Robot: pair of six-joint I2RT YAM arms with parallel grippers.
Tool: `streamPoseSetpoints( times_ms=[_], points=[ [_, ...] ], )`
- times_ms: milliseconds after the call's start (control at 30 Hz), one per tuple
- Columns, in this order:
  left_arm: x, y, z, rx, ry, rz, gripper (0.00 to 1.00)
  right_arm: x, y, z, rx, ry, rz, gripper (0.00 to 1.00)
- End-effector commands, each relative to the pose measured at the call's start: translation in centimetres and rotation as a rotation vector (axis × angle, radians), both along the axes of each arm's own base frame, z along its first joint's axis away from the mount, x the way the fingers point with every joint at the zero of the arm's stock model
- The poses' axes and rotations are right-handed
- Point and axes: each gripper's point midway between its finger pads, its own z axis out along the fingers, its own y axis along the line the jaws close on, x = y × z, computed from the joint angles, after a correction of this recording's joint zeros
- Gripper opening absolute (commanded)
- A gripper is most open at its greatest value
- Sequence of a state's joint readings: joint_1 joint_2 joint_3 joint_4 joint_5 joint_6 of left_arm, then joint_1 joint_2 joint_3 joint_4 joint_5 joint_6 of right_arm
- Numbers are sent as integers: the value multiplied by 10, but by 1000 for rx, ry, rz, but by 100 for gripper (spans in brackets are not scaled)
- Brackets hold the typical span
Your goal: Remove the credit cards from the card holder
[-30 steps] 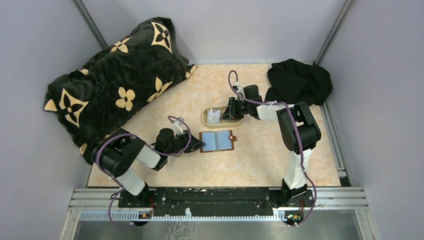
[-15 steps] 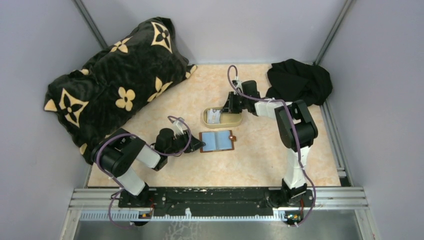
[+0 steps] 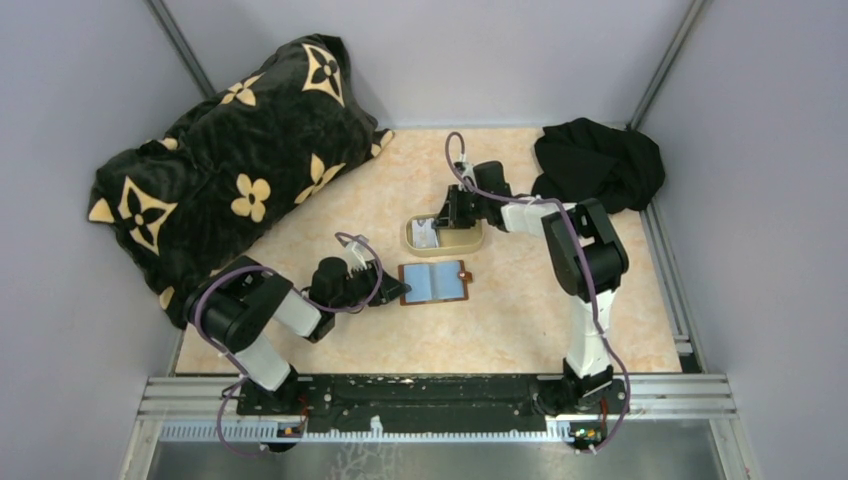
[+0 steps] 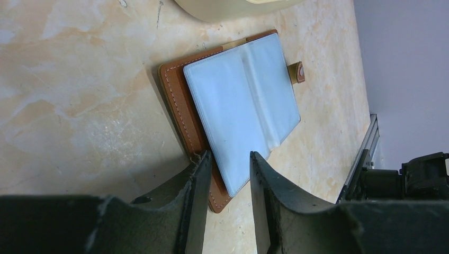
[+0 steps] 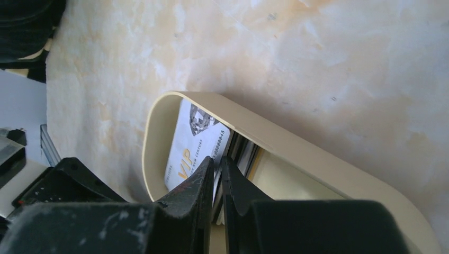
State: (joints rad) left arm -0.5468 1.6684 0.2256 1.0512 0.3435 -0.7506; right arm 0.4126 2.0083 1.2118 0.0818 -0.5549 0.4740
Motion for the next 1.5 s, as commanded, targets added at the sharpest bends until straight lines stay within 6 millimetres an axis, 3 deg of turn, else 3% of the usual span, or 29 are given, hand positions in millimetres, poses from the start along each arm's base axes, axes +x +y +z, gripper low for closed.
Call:
streamPoseSetpoints(
  times_ms=[0, 100, 200, 300, 500, 600, 800, 833, 933, 1067, 1467],
  points=[
    [-42, 28, -64, 171, 221, -5, 42, 12, 24, 35, 58, -94, 45, 12],
    [-40, 29, -61, 170, 212, 6, 42, 10, 17, 43, 35, -122, 22, 12],
    [-39, 33, -56, 182, 187, 14, 58, 7, 5, 59, -2, -179, -12, 12],
    [-36, 35, -50, 203, 170, 21, 66, -1, -6, 84, -13, -249, -34, 12],
    [-31, 36, -38, 213, 133, 27, 66, -30, -26, 111, -29, -334, -41, 14],
    [-29, 34, -34, 202, 127, 27, 62, -53, -28, 99, -54, -314, -6, 18],
    [-24, 27, -22, 166, 113, 15, 51, -103, -28, 35, -124, -208, 47, 21],
    [-23, 25, -20, 161, 111, 12, 47, -110, -29, 25, -124, -190, 50, 20],
    [-20, 21, -14, 146, 105, 0, 22, -125, -30, -2, -126, -134, 59, 9],
    [-18, 16, -5, 129, 99, -11, 0, -136, -32, -21, -133, -97, 64, 2],
    [-8, 3, 30, 65, 58, -23, 0, -145, -32, -41, -122, -53, 80, 1]
  ],
)
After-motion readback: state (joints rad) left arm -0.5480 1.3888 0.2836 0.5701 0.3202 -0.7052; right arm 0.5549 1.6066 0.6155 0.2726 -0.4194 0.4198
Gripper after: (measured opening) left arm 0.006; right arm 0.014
